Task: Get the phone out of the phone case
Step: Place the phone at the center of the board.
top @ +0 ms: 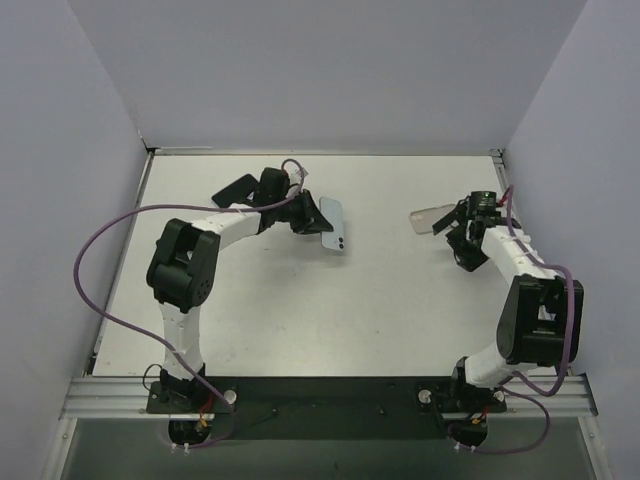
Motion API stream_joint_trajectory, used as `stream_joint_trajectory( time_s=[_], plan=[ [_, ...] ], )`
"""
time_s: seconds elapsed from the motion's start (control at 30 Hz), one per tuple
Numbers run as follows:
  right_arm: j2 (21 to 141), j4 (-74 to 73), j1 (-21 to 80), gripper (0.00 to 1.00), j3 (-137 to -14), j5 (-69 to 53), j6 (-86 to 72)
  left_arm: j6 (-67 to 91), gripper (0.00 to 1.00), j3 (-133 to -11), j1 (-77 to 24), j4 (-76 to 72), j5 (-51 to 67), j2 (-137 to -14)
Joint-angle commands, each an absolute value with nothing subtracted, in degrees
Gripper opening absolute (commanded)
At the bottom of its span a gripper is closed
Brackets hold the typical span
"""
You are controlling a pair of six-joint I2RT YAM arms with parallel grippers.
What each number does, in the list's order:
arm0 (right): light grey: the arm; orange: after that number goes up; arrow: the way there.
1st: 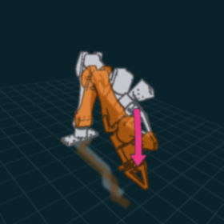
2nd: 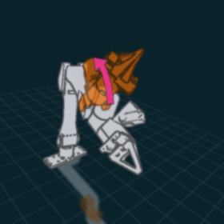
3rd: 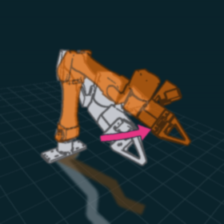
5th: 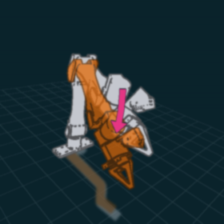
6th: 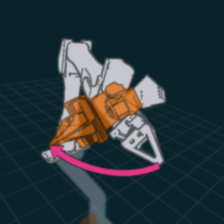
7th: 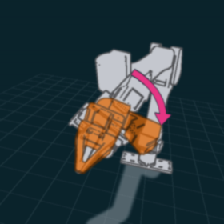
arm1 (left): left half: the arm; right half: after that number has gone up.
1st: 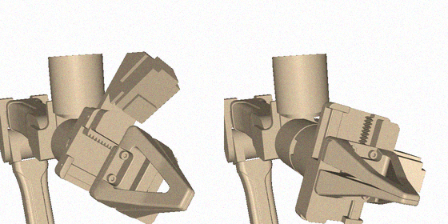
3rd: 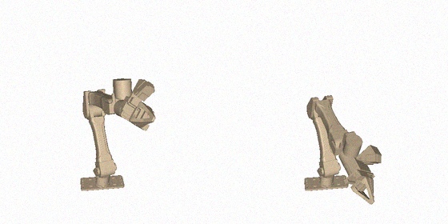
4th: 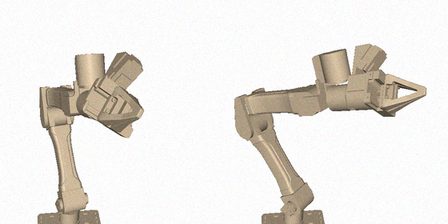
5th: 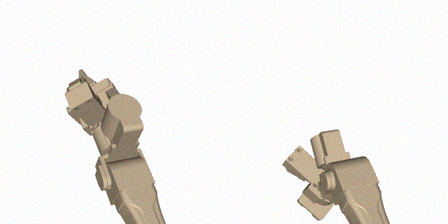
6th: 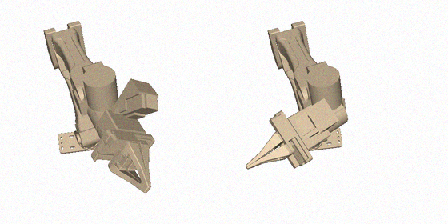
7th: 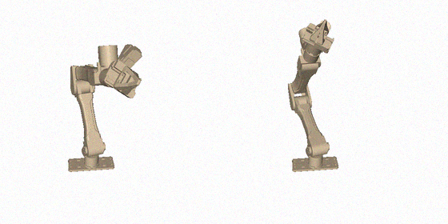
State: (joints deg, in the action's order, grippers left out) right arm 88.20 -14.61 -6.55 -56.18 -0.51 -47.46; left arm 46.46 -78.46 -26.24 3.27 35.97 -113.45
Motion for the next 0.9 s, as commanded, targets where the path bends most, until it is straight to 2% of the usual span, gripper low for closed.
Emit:
stream_joint_trajectory(
  time_s=[0.0, 0.03, 0.13, 0.3, 0.33, 0.37, 0.43, 0.5, 0.57, 0.87],
  plan=[
    [84.0, -16.1, -2.6, 1.0, -52.9, -4.7, -44.7, 45.0, 0.0, -84.4, -20.5, -0.1, 41.5, -118.8],
    [83.3, -16.2, -2.1, 0.99, -52.0, -4.9, -44.6, 43.9, 0.0, -85.2, -19.7, 5.8, 40.9, -119.4],
    [80.5, -16.2, -1.3, 0.99, -48.9, -5.7, -44.5, 40.4, 0.0, -84.2, -16.9, 10.3, 38.9, -120.0],
    [78.3, -15.9, -1.2, 0.99, -46.6, -6.3, -43.3, 41.0, 0.02, -78.5, -14.1, 9.2, 37.5, -119.2],
    [78.3, -15.9, -1.2, 0.99, -46.7, -7.0, -43.2, 41.1, 0.15, -78.1, -14.0, 9.5, 36.3, -119.2],
    [78.4, -15.8, -1.2, 0.99, -46.8, -7.4, -42.7, 40.3, 0.43, -78.1, -13.7, 10.4, 35.6, -119.3],
    [78.3, -15.9, -1.2, 0.99, -47.3, -8.1, -42.7, 39.1, 0.75, -78.7, -13.4, 13.3, 33.5, -118.9],
    [77.6, -15.9, -1.2, 0.99, -47.4, -8.2, -42.9, 36.8, 0.83, -80.2, -12.8, 16.0, 32.0, -118.4],
    [77.3, -15.9, -1.2, 0.99, -47.6, -8.5, -42.8, 34.7, 0.87, -81.1, -12.2, 19.7, 28.5, -116.4],
    [77.9, -16.3, -1.1, 0.99, -48.5, -9.9, -42.5, 20.8, 0.96, -95.0, -10.1, 37.6, 4.1, -114.7]
  ],
)
